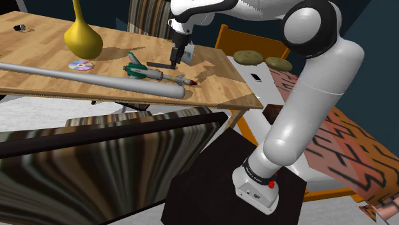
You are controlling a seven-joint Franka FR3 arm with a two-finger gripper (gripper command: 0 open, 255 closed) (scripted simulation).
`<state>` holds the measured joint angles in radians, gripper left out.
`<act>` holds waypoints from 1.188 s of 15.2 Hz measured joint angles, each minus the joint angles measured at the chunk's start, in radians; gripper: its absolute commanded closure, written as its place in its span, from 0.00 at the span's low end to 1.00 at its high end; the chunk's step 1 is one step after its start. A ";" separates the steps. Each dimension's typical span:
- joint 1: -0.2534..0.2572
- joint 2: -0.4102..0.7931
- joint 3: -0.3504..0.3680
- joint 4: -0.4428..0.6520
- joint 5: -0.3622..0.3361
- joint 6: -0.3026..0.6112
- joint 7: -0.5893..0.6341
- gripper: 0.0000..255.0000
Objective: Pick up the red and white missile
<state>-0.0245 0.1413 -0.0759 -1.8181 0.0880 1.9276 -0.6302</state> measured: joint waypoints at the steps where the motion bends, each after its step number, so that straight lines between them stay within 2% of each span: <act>1: 0.000 0.039 0.002 0.029 0.003 0.007 -0.012 0.00; 9: -0.024 0.349 0.014 0.354 0.014 -0.023 -0.115 0.00; 17: -0.024 0.409 0.018 0.344 0.018 0.047 -0.125 0.00; 18: -0.024 0.411 0.018 0.343 0.019 0.050 -0.125 1.00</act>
<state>-0.0482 0.5524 -0.0578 -1.4755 0.1067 1.9779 -0.7553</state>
